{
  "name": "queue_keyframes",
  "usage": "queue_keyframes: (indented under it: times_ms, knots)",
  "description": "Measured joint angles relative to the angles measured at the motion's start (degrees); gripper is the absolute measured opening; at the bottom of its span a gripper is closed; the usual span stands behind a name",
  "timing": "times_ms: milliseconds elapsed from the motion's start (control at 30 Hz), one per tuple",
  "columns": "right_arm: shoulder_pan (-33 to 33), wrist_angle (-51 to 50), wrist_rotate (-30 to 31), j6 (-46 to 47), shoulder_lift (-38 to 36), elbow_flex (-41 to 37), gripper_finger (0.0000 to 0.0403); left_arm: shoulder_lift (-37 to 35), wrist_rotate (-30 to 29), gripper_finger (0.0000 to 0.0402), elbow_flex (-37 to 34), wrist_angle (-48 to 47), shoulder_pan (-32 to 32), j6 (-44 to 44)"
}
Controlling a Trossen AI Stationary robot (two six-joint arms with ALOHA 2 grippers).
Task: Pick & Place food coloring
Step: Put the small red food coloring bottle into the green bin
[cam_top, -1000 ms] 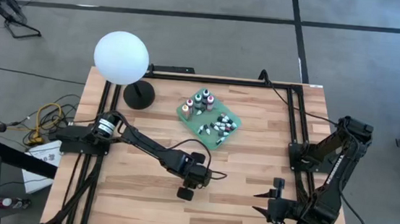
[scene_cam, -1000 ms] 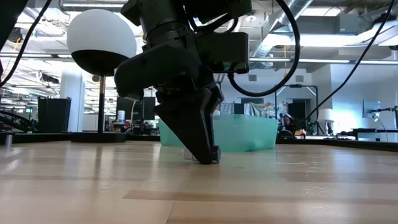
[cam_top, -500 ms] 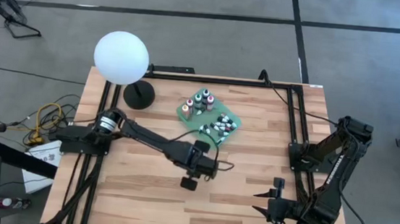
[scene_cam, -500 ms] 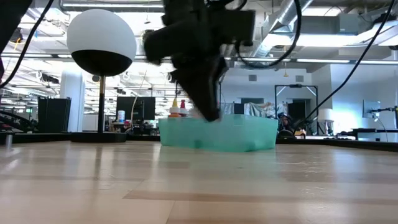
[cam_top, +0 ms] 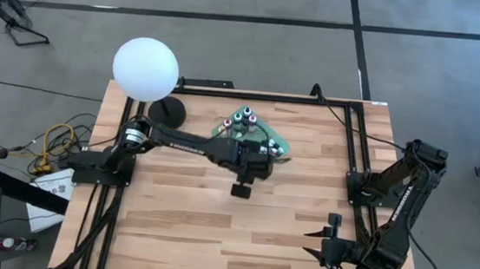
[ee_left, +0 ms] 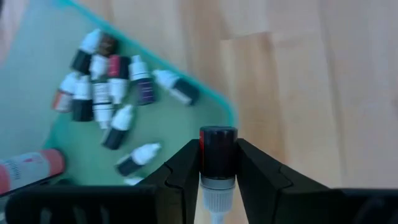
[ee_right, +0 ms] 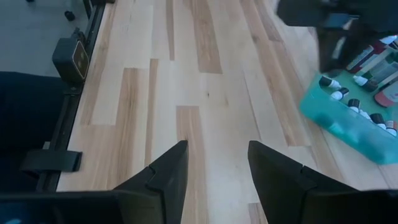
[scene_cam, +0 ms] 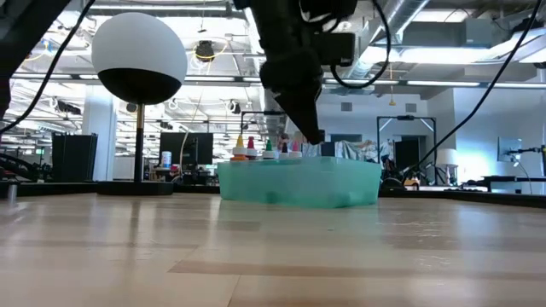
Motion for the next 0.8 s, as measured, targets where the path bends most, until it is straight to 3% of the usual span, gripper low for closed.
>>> queue_keyframes:
  times_ms: [367,800]
  knots:
    - [-0.4,4.4,0.0,1.1,0.0,0.0,0.0157,-0.1,4.3,0.0087,-0.1,2.8,8.2,1.5]
    - [-4.1,9.0,-2.2,1.3,3.0,0.0,0.0159,-0.1,6.2,0.0088,-0.2,8.5,9.7,6.7]
